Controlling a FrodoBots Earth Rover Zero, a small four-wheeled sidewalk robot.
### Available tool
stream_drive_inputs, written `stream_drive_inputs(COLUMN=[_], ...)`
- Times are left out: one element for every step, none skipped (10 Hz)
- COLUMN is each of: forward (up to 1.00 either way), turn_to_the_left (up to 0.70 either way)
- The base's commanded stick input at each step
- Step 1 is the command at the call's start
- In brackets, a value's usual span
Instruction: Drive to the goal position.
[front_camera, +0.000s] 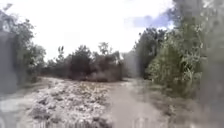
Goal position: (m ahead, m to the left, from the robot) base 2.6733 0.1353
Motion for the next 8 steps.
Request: stream_drive_inputs(forward=[0.44, 0.44, 0.44, 0.44, 0.44, 0.44, 0.44, 0.44], turn_to_the_left=[0.02, 0.02, 0.02, 0.02, 0.02, 0.02, 0.02, 0.02])
